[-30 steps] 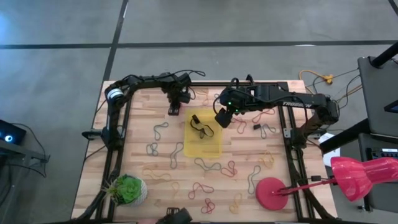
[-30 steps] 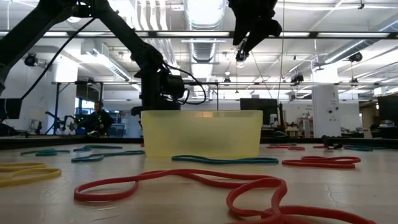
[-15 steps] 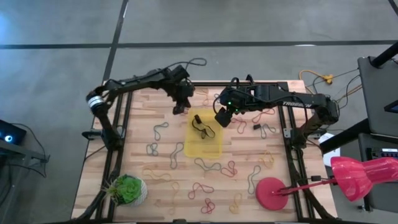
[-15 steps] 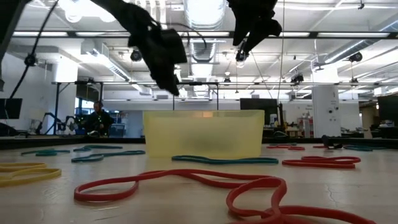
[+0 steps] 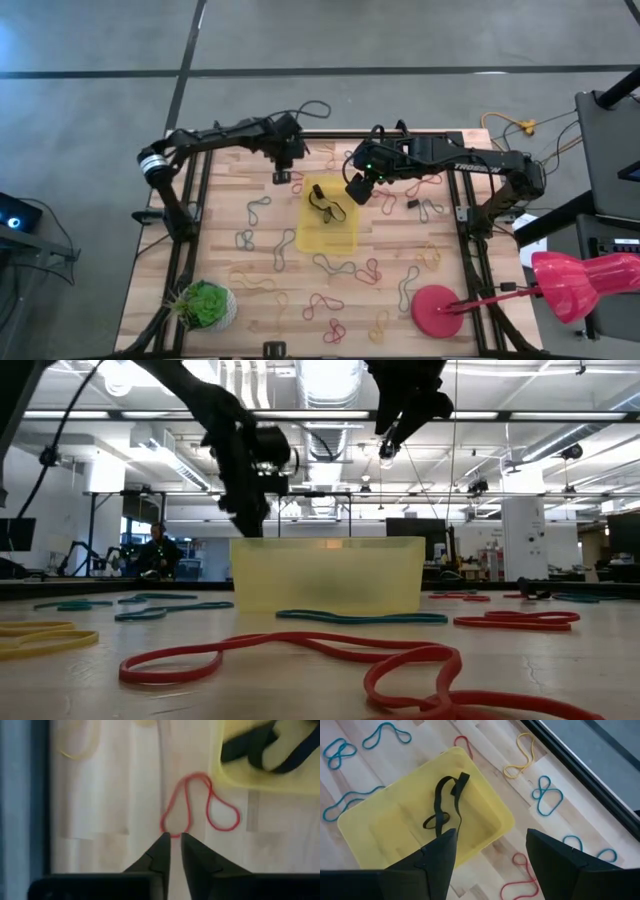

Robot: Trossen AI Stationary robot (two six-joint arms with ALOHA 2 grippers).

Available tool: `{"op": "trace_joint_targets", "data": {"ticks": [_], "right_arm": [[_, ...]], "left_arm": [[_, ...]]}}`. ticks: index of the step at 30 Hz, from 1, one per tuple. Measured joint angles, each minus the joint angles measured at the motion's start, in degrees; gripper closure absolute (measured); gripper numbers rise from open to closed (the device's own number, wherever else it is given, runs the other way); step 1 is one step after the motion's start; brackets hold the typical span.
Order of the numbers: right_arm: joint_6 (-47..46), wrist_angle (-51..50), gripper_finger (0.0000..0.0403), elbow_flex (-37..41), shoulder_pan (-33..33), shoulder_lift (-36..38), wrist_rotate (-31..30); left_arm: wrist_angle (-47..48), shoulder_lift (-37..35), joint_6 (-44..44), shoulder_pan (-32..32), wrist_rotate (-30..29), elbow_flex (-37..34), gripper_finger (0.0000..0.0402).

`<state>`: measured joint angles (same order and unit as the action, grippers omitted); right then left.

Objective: Pick and place rubber bands into bin
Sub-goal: Put the red rubber band into the yellow bin

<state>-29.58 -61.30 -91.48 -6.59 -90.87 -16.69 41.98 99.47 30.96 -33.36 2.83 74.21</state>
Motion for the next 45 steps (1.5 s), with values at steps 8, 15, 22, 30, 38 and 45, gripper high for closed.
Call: {"op": "trace_joint_targets", "data": {"ticks": [8, 15, 22, 30, 38, 45], "right_arm": [[-0.23, -1.46, 0.0179, 0.04, 0.07, 0.00, 0.22], [-0.46, -2.43, 0.0179, 0.11, 0.07, 0.00, 0.24], [-0.46, -2.45, 0.0179, 0.11, 0.07, 0.00, 0.27], [-0.45, -2.45, 0.0179, 0.21, 0.07, 0.00, 0.22], [-0.44, -2.41, 0.0179, 0.46, 0.07, 0.00, 0.20], [-0.45, -2.38, 0.0179, 0.55, 0.07, 0.00, 0.15]], "left_arm": [[-6.22, 6.66, 5.54, 0.11, -0.24, -1.02, 0.0274], [-6.97, 10.81, 7.16, -1.07, 1.04, 1.77, 0.0248], [-3.77, 14.63, 7.43, -1.16, 1.68, 3.96, 0.0247], [-1.45, 15.31, 7.41, -1.20, 4.02, 3.64, 0.0308], [1.97, 15.41, 7.10, -1.18, 6.13, 2.63, 0.0397], [12.73, 12.29, 3.89, -1.05, 8.98, 1.85, 0.0401]]}}
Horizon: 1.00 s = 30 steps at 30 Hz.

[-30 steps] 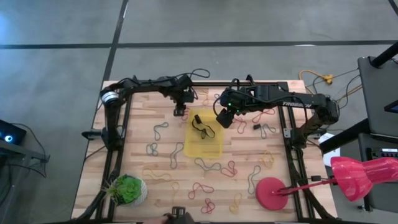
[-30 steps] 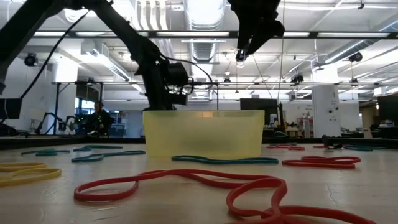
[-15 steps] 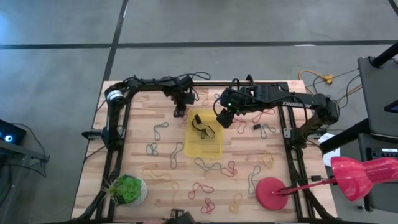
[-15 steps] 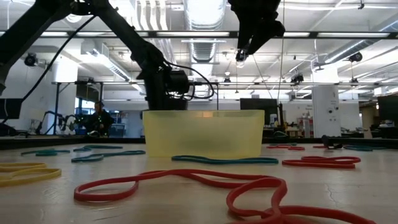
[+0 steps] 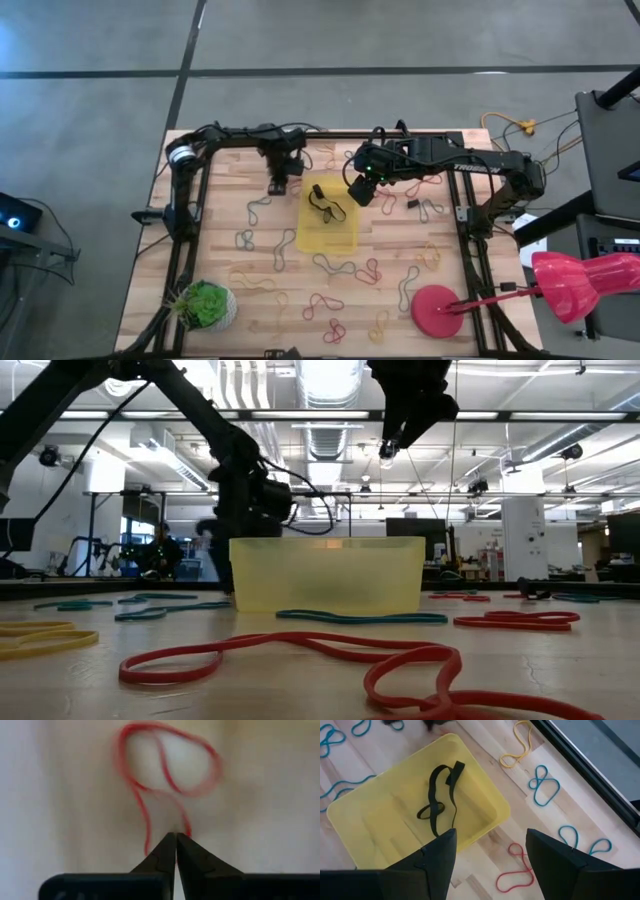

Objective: Pick and place rubber bands into bin
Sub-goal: Put the red rubber band into the yellow bin

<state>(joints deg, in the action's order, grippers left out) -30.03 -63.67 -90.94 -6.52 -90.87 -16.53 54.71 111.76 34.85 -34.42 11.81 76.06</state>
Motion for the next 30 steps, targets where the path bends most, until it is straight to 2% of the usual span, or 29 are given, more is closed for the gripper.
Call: {"op": "trace_joint_targets", "data": {"ticks": [4, 7, 10, 12, 14, 16, 19, 26, 30], "right_arm": [[0.02, 0.04, 0.0179, 0.04, 0.00, 0.00, -0.13], [0.07, 0.18, 0.0179, 0.22, 0.01, 0.00, -0.16], [0.21, 0.98, 0.0179, 0.78, 0.00, 0.00, -0.17], [0.23, 1.88, 0.0179, 1.26, 0.00, -0.02, -0.17], [0.23, 2.54, 0.0179, 1.80, 0.00, -0.01, -0.16], [0.20, 2.88, 0.0179, 2.32, 0.00, -0.01, -0.15], [0.20, 2.83, 0.0179, 2.93, 0.00, -0.04, -0.13], [0.20, 2.77, 0.0179, 3.21, 0.00, -0.03, -0.09], [0.20, 2.72, 0.0179, 3.21, 0.00, -0.02, -0.07]], "left_arm": [[0.93, -5.09, -1.85, 0.08, 4.86, 0.08, 0.0401], [-0.11, -9.15, -2.95, 0.28, 6.10, -0.31, 0.0401], [-4.78, -11.40, -3.07, 0.40, 3.51, -1.31, 0.0401], [-8.52, -12.18, -3.13, 0.48, -0.96, -1.88, 0.0401], [-11.33, -11.87, -4.20, 0.68, -7.12, -2.25, 0.0398], [-11.87, -10.55, -6.00, 0.66, -9.68, -2.26, 0.0387], [-11.19, -8.64, -8.91, 0.66, -9.09, -2.52, 0.0361], [-10.43, -4.57, -9.10, 0.66, -6.42, -2.59, 0.0290], [-10.79, -2.79, -8.62, 0.31, -6.31, -2.56, 0.0269]]}}
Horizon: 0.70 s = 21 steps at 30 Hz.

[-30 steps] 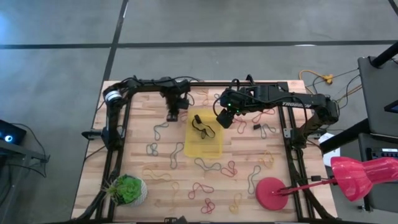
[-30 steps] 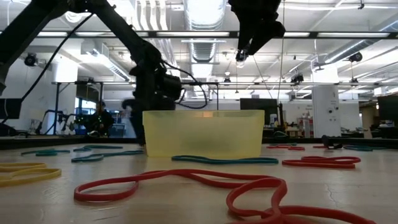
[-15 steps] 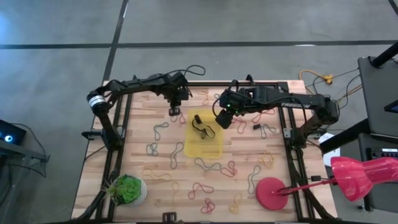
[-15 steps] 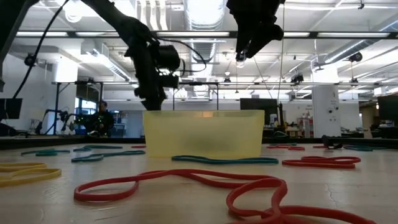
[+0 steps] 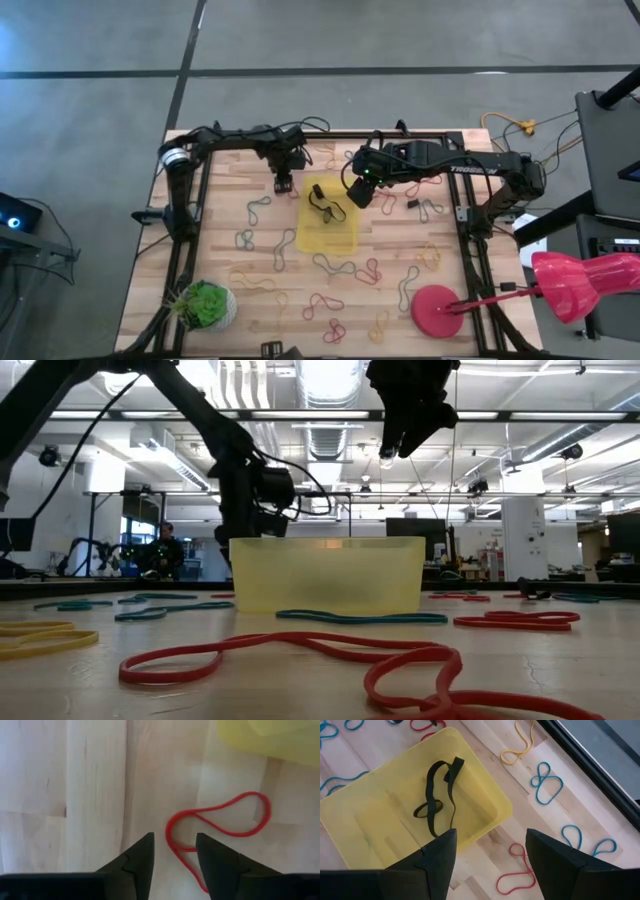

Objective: Pick and place rubber bands into bin
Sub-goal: Put the red rubber band into the yellow bin

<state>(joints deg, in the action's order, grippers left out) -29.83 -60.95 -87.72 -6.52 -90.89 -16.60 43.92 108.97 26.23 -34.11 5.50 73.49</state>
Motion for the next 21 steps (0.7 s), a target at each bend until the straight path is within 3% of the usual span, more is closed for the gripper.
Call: {"op": "trace_joint_targets", "data": {"ticks": [7, 16, 21], "right_arm": [[0.00, -0.11, 0.0179, 0.00, 0.00, -0.02, 0.08], [-0.02, -0.15, 0.0179, 0.00, 0.00, 0.00, 0.09], [-0.02, -0.15, 0.0179, 0.00, 0.00, -0.01, 0.09]], "left_arm": [[-0.17, 3.09, 1.40, -0.17, 0.61, 0.33, 0.0283], [0.11, 6.03, 2.91, -0.12, 2.40, 0.01, 0.0391], [1.49, 5.66, 3.02, 0.00, 4.78, -0.11, 0.0400]]}}
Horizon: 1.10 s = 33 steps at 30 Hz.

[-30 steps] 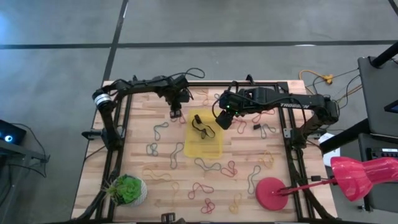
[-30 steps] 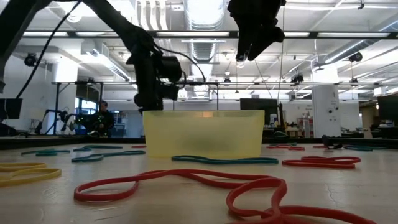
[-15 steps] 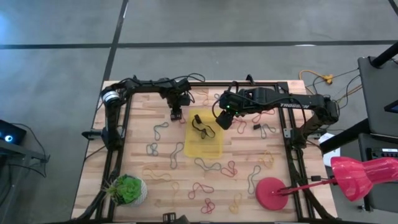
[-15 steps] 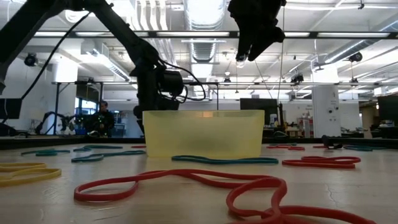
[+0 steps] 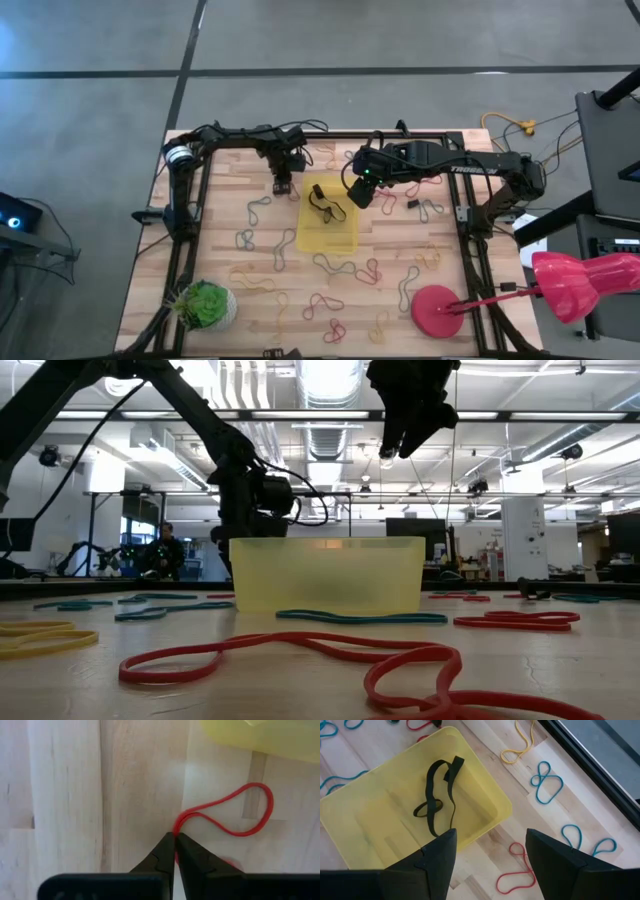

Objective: Pick and place rubber bands into bin
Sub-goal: Put the red rubber band into the yellow bin

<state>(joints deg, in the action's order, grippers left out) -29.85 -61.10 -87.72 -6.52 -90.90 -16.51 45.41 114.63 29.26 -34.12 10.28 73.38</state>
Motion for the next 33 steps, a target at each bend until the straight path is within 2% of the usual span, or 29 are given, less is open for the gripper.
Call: {"op": "trace_joint_targets", "data": {"ticks": [3, 7, 9, 15, 24, 29, 33], "right_arm": [[0.02, 0.00, 0.0179, 0.02, 0.00, 0.01, -0.02], [0.02, 0.02, 0.0179, 0.02, 0.00, 0.01, -0.04], [0.07, 0.02, 0.0179, 0.02, 0.00, 0.01, -0.07], [0.26, 0.07, 0.0179, 0.04, 0.00, 0.01, -0.13], [0.53, 0.15, 0.0179, 0.31, 0.00, 0.01, -0.15], [1.99, 0.04, 0.0179, 0.33, 0.02, 0.01, 0.00], [2.63, 0.04, 0.0179, 0.33, 0.00, 0.01, 0.02]], "left_arm": [[1.10, -1.79, -0.12, 0.34, 1.01, 0.02, 0.0401], [5.84, -5.54, -1.08, 0.59, 8.07, -1.19, 0.0401], [4.00, -8.26, -1.79, 0.77, 12.02, -0.84, 0.0401], [5.20, -15.70, -3.33, 1.03, 17.36, -2.18, 0.0401], [2.13, -27.40, -9.41, 3.44, 17.84, -1.38, 0.0402], [-8.33, -30.80, -13.49, 7.82, 17.51, -0.31, 0.0402], [-19.06, -28.66, -18.18, 12.30, 18.64, -0.24, 0.0402]]}}
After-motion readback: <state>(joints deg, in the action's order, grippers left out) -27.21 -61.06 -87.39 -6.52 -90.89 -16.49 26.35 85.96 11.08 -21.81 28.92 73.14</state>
